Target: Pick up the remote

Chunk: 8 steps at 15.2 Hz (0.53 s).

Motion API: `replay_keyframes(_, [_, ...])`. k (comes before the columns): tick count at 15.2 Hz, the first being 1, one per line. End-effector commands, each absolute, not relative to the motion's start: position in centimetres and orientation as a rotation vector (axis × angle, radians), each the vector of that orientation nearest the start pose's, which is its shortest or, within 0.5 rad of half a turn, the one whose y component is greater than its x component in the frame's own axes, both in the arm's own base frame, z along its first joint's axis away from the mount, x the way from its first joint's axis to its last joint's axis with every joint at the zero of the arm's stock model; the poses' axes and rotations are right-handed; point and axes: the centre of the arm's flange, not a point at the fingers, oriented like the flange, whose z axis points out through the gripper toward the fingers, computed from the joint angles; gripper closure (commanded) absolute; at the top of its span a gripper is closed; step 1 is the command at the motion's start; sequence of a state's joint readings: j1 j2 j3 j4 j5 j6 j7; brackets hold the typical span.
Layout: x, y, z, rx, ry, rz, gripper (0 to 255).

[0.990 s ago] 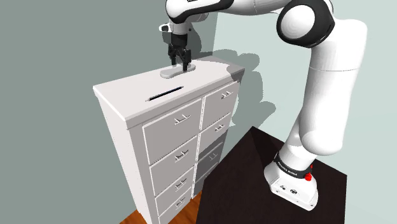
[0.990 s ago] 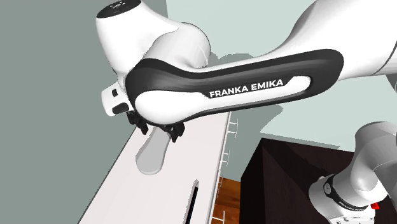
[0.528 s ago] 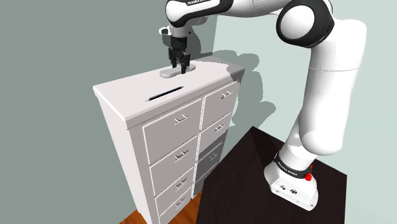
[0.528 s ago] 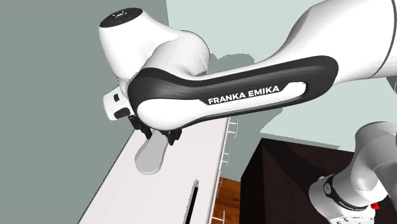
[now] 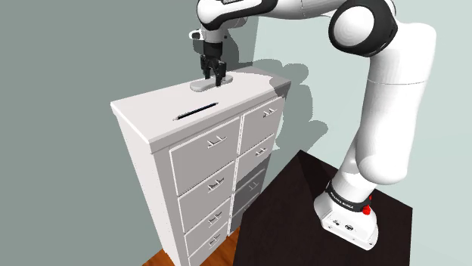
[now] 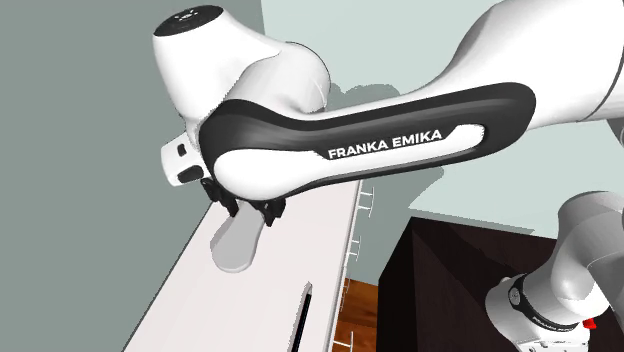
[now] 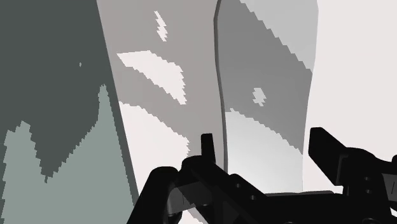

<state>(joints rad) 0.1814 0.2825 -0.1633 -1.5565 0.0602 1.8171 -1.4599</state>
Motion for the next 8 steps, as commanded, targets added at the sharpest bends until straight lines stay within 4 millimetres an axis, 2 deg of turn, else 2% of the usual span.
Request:
replay_keyframes(1, [64.4,2.8,49.3,-2.316,-2.09,0.008,255])
replay_keyframes(8, [64.4,2.8,53.0,-2.316,-2.09,0.008,255])
